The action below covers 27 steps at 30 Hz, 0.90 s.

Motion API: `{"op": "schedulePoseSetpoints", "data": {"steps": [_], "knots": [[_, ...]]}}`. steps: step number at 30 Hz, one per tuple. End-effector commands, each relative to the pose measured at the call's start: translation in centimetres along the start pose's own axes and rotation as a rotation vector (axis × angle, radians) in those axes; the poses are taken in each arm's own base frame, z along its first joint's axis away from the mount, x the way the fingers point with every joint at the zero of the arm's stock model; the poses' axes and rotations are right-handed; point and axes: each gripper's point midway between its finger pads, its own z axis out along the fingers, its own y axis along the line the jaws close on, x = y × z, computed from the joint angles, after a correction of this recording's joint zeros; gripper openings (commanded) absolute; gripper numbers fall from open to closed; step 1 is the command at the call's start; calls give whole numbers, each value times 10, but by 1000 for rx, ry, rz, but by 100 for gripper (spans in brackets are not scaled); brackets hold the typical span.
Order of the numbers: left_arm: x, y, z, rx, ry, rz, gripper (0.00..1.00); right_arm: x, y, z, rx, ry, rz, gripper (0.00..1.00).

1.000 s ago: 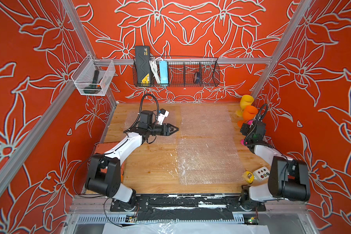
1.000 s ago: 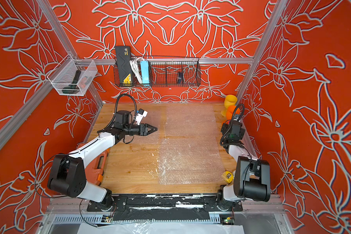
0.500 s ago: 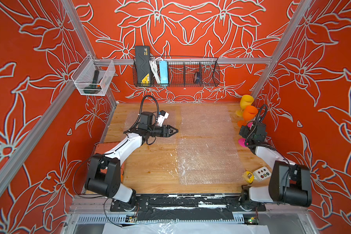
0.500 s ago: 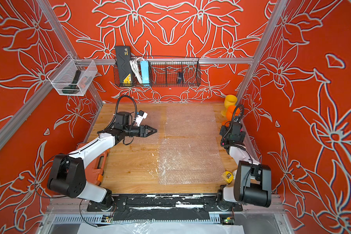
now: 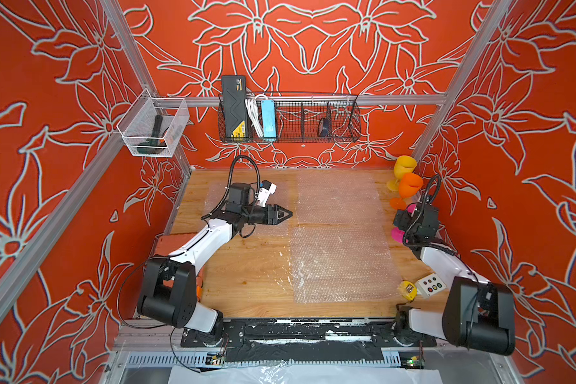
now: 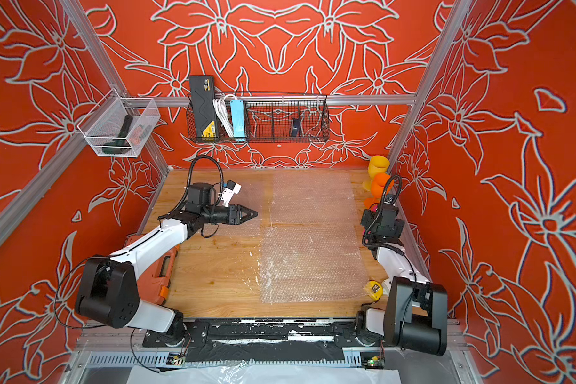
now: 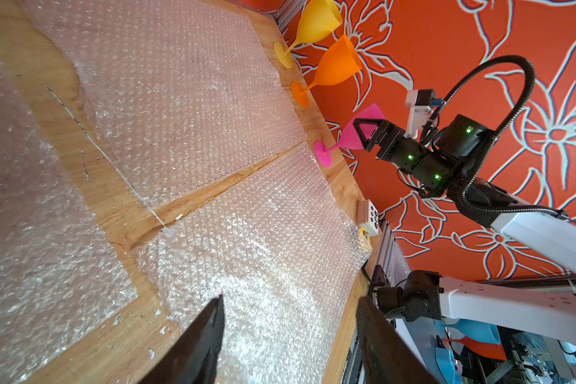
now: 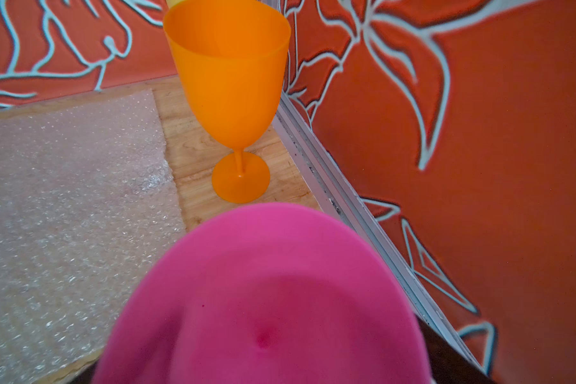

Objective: Unpack wine glasses from bubble wrap
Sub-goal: Place the wine glass at the center of the board.

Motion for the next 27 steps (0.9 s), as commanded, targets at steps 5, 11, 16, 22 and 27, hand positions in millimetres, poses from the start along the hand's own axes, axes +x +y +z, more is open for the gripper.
{"op": "schedulePoseSetpoints", "data": {"steps": [5, 11, 16, 22, 27], "knots": [[0, 3, -6, -15, -9, -23, 62, -20, -17, -28, 52, -28, 43, 97], [1, 28, -9, -93, -10, -106, 62, -26, -9, -47, -28, -42, 70, 97], [4, 29, -11, -89, -6, -120, 63, -25, -9, -47, -25, -22, 70, 97], [5, 28, -14, -90, -15, -118, 63, -52, -11, -63, -32, -44, 84, 97], [3, 27, -11, -72, -6, -121, 62, -75, -9, -90, -76, -45, 92, 96]]}}
